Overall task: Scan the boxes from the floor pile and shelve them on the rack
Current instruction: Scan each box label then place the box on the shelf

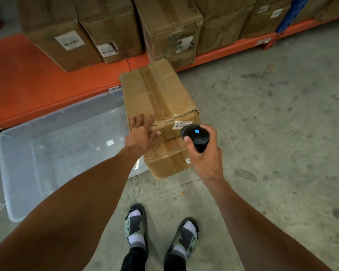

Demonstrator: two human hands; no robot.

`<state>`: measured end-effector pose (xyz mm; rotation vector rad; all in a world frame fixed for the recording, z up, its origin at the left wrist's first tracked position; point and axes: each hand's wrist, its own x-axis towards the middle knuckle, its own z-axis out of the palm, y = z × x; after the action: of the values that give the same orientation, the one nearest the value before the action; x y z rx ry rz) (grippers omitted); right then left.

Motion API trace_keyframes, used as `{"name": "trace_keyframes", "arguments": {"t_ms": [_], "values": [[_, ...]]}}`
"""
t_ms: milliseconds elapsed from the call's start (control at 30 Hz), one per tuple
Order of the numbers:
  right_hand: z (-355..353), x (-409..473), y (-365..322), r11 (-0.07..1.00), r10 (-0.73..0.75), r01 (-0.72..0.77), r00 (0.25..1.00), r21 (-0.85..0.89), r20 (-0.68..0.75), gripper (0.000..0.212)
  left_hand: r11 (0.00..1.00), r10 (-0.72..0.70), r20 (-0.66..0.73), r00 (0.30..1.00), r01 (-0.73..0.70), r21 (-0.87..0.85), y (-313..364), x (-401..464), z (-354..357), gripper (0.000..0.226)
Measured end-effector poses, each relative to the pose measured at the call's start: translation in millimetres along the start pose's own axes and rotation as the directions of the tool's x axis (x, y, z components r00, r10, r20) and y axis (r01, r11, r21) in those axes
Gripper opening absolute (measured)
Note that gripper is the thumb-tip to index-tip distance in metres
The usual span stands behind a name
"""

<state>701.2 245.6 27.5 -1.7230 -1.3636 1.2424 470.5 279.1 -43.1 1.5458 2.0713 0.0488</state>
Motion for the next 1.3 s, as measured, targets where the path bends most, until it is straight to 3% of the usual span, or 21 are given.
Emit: {"name": "trace_keyframes", "arguments": {"t_ms": [567, 833, 1067, 1300], "values": [[0, -8, 4, 0.997, 0.012, -0.009, 0.999, 0.074, -0.040, 0.057, 1.000, -0.016, -0.020, 1.000, 0.016, -0.025, 1, -5, 1, 0.079], [4, -6, 18, 0.999, 0.032, -0.032, 0.998, 0.008, -0.053, 0.070, 0.991, 0.110, -0.065, 0.992, -0.104, 0.083, -23, -5, -17, 0.066], [33, 8, 24, 0.969, 0.070, -0.078, 0.997, -0.234, -0.042, 0.063, 0.973, 0.179, -0.086, 0.980, -0.189, -0.130, -139, -25, -58, 0.068], [77, 68, 14, 0.752, 0.072, -0.016, 0.996, -0.660, 0.057, 0.066, 0.958, 0.246, -0.092, 0.965, -0.256, -0.130, -170, -24, -37, 0.068]]}}
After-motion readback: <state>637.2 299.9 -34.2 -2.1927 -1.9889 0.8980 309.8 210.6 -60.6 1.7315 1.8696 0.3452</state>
